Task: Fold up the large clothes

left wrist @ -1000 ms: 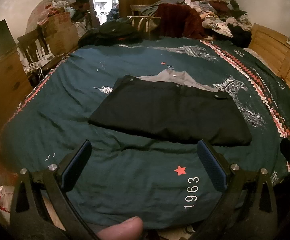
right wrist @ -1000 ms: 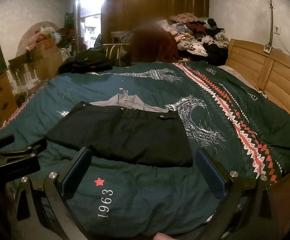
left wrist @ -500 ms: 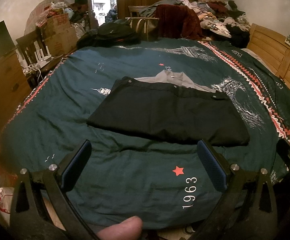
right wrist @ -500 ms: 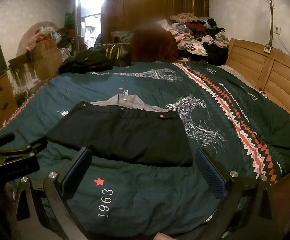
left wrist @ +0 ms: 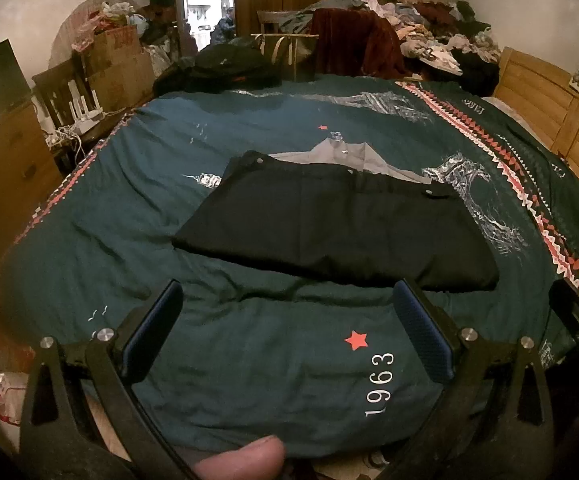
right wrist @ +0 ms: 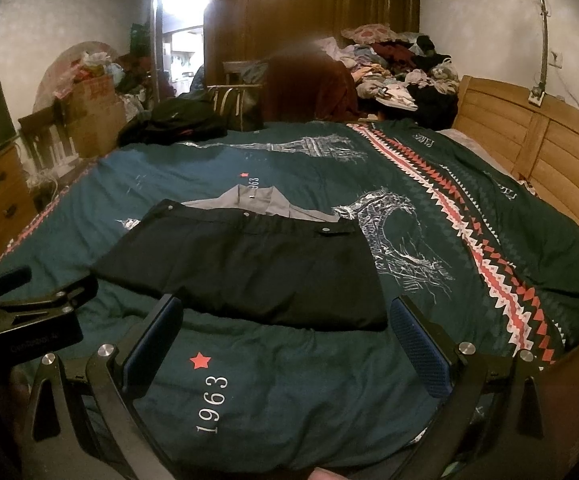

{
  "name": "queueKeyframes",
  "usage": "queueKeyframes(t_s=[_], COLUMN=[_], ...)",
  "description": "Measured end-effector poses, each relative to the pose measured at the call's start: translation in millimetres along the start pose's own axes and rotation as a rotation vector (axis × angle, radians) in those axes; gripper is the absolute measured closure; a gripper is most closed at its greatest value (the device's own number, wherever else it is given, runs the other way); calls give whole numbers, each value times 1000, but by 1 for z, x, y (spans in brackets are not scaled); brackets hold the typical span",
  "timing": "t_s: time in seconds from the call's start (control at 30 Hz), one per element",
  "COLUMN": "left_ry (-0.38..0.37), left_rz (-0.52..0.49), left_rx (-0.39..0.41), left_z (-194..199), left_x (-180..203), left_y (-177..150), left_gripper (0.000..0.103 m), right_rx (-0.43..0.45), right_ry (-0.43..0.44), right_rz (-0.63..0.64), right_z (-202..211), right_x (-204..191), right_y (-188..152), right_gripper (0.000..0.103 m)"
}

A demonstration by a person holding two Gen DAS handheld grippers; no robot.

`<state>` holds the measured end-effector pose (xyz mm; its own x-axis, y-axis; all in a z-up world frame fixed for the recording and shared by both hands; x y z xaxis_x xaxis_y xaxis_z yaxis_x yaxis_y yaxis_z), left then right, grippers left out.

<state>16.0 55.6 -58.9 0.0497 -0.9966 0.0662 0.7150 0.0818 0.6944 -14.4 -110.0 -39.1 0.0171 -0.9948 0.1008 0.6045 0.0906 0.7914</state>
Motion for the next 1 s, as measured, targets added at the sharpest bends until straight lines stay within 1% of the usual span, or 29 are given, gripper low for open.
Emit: queueKeyframes(t_s=[0.6,0.87,1.0], left_ry=[-8,-7,-8], left_rz=[7,-4,-12], left_rx=[7,-10,-5], left_z=[0,-1,0], left_x=[-3,1,4], left_y=[1,-2,-2], left_gripper=[0,0,0], right_rx=[-17,-55,-74], right_ry=[-6,-13,-15], right_rz=[26,28,31], right_z=[-10,-18,-22], right_x=[-7,-4,-4], right_y=[7,9,5], right_gripper=[0,0,0])
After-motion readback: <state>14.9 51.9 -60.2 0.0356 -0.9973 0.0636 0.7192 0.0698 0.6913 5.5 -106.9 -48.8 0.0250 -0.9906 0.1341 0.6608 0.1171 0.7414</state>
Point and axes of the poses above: each gripper's, at about its wrist camera, not at the fingertips, and z roughly against the way its jaws point, x to its right, y to its top, the point moved 4 cm from there along -z, roughly the way its jaws point, and after that the axes turned 3 degrees about z, right-handed, at the moved point
